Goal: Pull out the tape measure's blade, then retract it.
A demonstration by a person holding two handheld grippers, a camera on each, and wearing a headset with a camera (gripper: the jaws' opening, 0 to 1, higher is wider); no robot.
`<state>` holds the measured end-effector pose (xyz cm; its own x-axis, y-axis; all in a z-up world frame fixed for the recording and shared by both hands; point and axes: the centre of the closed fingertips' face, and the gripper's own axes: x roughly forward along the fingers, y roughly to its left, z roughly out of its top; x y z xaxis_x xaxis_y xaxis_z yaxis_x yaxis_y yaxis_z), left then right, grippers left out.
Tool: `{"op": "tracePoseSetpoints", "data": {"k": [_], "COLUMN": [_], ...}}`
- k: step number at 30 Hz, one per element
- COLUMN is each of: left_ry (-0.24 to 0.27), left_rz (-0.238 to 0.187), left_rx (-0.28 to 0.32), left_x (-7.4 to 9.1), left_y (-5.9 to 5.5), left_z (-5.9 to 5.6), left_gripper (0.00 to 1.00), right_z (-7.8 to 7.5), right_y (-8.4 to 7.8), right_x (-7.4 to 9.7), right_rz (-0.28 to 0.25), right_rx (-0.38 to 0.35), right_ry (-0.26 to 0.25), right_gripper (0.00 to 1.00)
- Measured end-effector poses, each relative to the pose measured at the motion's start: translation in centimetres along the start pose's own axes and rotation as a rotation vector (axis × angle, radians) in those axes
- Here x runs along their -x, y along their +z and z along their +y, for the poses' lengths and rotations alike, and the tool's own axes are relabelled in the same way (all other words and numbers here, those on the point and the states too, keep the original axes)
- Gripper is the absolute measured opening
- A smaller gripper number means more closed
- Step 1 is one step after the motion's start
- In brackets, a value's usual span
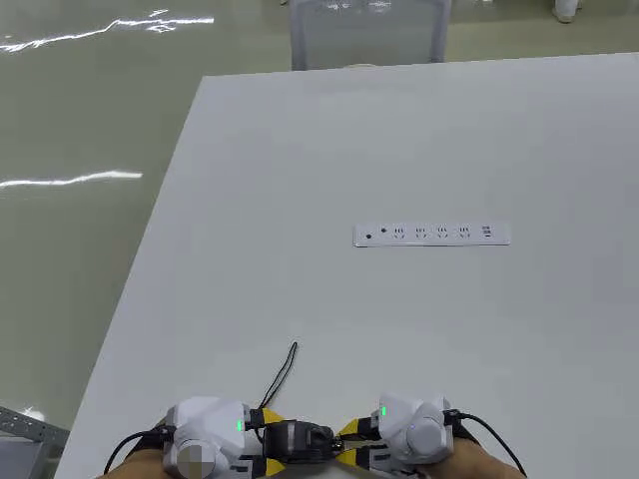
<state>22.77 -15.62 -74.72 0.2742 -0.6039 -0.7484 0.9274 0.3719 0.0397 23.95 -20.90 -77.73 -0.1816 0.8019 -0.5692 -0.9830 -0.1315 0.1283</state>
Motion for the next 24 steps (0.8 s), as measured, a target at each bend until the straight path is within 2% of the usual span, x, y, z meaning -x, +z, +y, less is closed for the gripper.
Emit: {"op": "tracePoseSetpoints", "data": {"k": [14, 24], "left_ry": [-0.001, -0.003], "left_rz": [0.006, 0.007], "left_rx": [0.001, -0.001], "left_x": [0.0, -0.1], "left_y": [0.0, 0.1], "left_z": [0.0, 0.0], "left_gripper": [0.26, 0.26], "right_z": [0.1, -0.2], "right_y": [0.0, -0.6], "right_x": [0.2, 1.3], "right_rz": [-0.007, 0.0], "right_rx": [-0.002, -0.001], "right_ry": [0.0, -0.006], "right_gripper": [0.09, 0.09]}}
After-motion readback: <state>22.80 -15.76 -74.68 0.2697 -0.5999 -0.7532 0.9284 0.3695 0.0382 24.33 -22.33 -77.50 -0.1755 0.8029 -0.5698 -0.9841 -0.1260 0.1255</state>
